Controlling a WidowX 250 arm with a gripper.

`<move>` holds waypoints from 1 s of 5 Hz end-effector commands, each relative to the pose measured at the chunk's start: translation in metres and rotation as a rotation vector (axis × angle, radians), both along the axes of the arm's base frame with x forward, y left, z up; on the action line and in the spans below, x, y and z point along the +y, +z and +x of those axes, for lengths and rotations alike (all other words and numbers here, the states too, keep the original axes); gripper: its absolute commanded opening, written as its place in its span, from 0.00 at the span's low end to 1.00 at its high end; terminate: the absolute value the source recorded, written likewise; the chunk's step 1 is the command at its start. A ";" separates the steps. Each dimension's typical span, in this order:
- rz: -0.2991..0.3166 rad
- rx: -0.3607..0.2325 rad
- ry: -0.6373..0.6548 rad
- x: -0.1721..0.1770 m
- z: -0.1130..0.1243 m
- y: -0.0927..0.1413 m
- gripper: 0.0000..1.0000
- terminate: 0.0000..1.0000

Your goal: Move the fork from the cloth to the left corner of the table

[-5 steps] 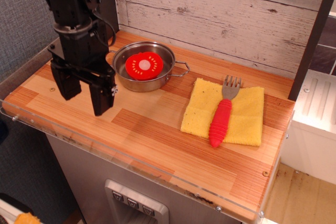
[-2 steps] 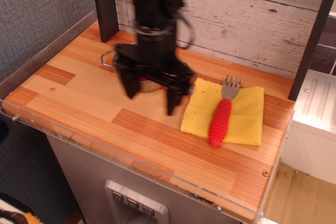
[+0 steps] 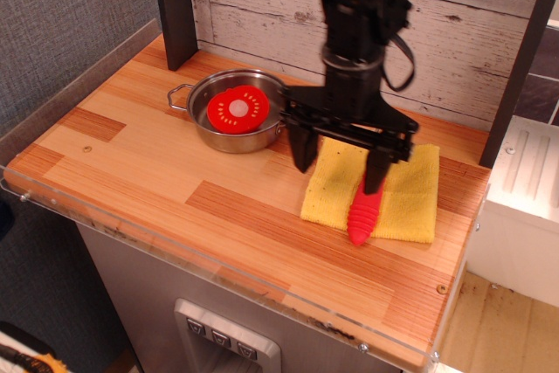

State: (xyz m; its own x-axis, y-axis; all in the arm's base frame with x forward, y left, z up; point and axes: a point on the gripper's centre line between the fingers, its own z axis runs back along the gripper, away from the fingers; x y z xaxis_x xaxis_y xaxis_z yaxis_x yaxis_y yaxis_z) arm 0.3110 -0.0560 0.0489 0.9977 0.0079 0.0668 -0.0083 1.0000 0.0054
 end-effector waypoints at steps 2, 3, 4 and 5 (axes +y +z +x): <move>0.039 -0.032 -0.030 -0.019 0.029 -0.013 1.00 0.00; 0.045 -0.031 -0.027 -0.020 0.030 -0.017 1.00 0.00; 0.047 -0.026 -0.034 -0.020 0.031 -0.022 1.00 0.00; 0.047 -0.024 -0.041 -0.021 0.031 -0.021 1.00 0.00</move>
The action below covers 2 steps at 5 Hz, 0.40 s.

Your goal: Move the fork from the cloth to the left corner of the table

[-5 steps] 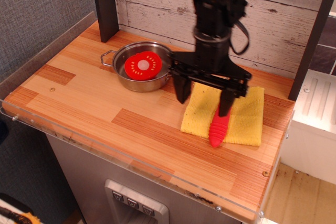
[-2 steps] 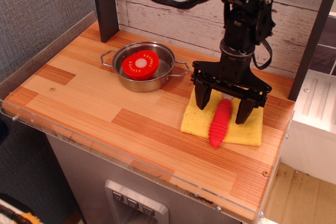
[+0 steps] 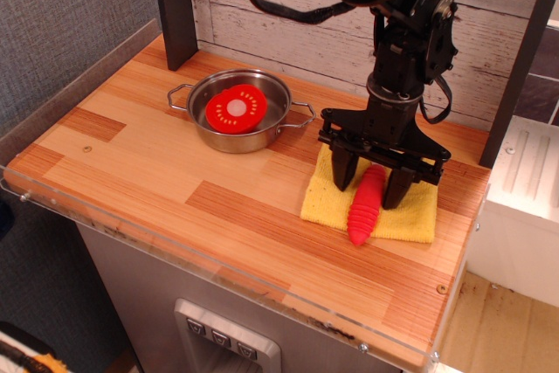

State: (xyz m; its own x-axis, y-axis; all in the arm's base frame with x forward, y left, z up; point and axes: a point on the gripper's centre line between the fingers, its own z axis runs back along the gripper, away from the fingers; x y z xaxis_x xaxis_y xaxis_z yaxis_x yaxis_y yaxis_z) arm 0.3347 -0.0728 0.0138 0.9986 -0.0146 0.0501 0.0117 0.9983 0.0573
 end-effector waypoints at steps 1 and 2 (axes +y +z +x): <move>-0.015 -0.048 -0.024 -0.002 0.008 0.018 1.00 0.00; -0.033 -0.063 -0.032 -0.002 0.006 0.027 0.00 0.00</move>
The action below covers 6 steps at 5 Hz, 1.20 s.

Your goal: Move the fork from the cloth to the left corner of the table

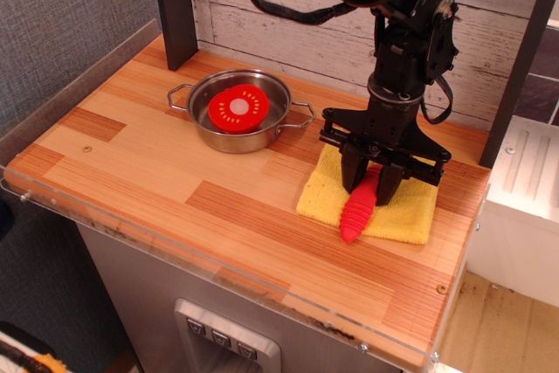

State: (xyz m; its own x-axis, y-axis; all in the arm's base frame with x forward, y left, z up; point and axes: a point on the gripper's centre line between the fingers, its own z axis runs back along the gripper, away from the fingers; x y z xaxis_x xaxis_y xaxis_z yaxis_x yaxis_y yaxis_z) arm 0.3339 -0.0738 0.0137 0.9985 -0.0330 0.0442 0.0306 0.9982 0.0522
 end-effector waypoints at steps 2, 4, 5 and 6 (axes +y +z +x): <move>-0.114 -0.163 -0.002 0.010 -0.009 0.078 0.00 0.00; -0.042 -0.129 -0.057 0.078 -0.036 0.093 0.00 0.00; 0.048 -0.097 -0.089 0.126 -0.043 0.093 0.00 0.00; 0.125 -0.083 -0.043 0.175 -0.056 0.091 0.00 0.00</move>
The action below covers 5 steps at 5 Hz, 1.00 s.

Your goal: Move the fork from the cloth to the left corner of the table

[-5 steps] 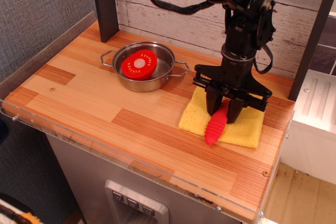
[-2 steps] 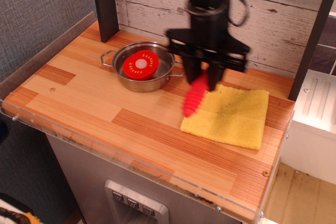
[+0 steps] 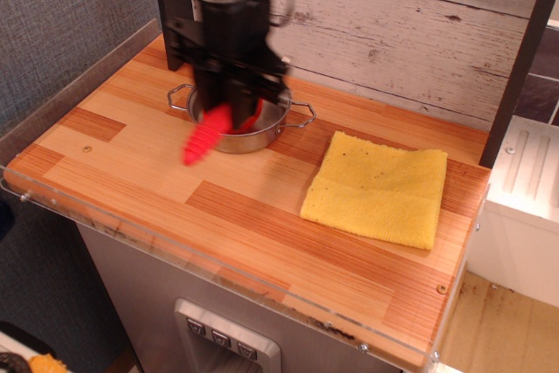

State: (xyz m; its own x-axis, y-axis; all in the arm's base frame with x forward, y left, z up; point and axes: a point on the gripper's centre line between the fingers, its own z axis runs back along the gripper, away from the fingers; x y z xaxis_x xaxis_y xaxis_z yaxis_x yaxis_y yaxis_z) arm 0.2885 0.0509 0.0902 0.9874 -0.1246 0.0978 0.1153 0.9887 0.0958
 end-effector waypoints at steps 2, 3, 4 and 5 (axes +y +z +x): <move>0.107 -0.001 0.143 0.130 -0.007 -0.008 0.00 0.00; 0.119 0.025 0.162 0.153 -0.001 -0.023 0.00 0.00; 0.110 0.053 0.132 0.159 0.004 -0.037 0.00 0.00; 0.096 0.066 0.090 0.160 0.006 -0.050 0.00 0.00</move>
State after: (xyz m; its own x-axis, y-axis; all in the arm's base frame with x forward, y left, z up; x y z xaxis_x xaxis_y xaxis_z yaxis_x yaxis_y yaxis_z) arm 0.2906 0.2029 0.0183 0.9989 -0.0450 -0.0163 0.0470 0.9874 0.1514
